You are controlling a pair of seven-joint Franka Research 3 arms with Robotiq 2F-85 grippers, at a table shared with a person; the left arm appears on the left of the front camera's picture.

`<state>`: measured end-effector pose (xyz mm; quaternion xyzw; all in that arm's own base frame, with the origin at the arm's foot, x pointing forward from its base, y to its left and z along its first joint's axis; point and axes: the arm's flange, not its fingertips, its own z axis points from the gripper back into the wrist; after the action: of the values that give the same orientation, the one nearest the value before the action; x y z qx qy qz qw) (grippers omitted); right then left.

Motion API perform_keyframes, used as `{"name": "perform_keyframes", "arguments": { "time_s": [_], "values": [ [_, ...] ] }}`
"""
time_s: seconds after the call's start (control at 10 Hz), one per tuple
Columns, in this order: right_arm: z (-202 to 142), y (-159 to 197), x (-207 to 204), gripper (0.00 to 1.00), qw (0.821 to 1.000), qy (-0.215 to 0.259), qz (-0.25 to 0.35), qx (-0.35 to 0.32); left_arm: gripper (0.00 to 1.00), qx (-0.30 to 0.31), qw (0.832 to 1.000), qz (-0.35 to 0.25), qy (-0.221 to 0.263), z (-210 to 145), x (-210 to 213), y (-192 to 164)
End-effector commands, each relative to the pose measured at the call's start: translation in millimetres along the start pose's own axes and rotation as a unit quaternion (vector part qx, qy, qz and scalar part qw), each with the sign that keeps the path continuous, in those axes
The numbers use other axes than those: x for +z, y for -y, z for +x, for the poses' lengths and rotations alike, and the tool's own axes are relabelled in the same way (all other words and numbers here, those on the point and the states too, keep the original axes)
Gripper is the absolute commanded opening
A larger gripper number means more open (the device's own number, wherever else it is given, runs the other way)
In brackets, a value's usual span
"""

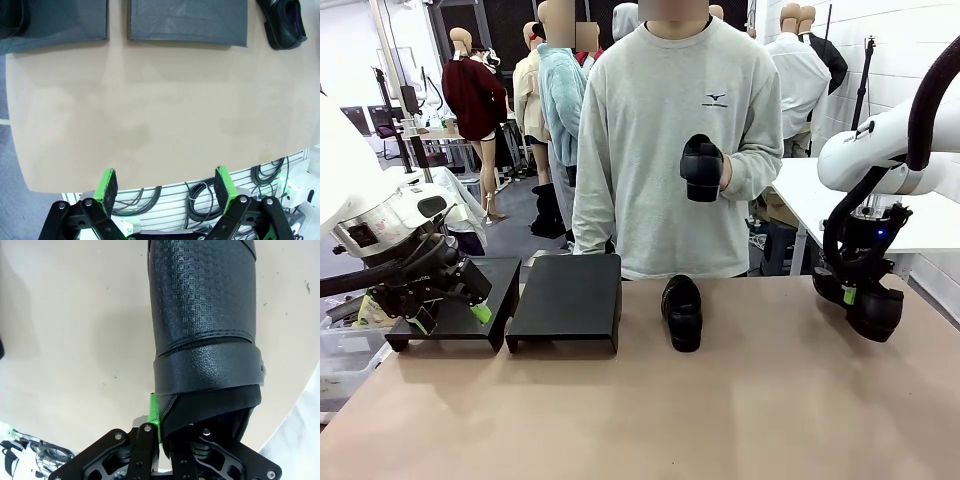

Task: Organize the shoes by placing them on the stand.
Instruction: Pick up one Shoe and place it in the middle of the table.

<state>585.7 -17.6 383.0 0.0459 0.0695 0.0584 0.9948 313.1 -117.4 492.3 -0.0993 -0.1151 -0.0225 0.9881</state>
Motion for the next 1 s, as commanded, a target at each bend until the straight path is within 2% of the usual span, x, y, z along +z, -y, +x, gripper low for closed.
{"name": "perform_keyframes", "arguments": {
  "time_s": [0.0, 0.1, 0.5, 0.9],
  "values": [
    [1.2, -0.7, 3.8, 0.0, 1.0, 0.004, -0.001, 0.001, 1.0, -0.002, 1.0, 0.001, 0.0, -1.1, -0.2, 0.1],
    [0.0, 0.0, 0.0, 0.0, 1.0, 0.0, 0.0, 0.0, 1.0, -0.002, 1.0, 0.001, 0.0, -1.1, -0.2, 0.1],
    [-51.7, -18.8, 29.7, 0.0, 0.998, 0.048, -0.01, -0.03, 1.0, -0.002, 1.0, 0.001, 0.0, -1.1, -0.2, 0.1],
    [-130.2, -57.2, 59.7, 0.0, 0.997, 0.04, 0.015, -0.059, 1.0, -0.002, 1.0, 0.001, 0.0, -1.1, -0.2, 0.1]
  ]
}}
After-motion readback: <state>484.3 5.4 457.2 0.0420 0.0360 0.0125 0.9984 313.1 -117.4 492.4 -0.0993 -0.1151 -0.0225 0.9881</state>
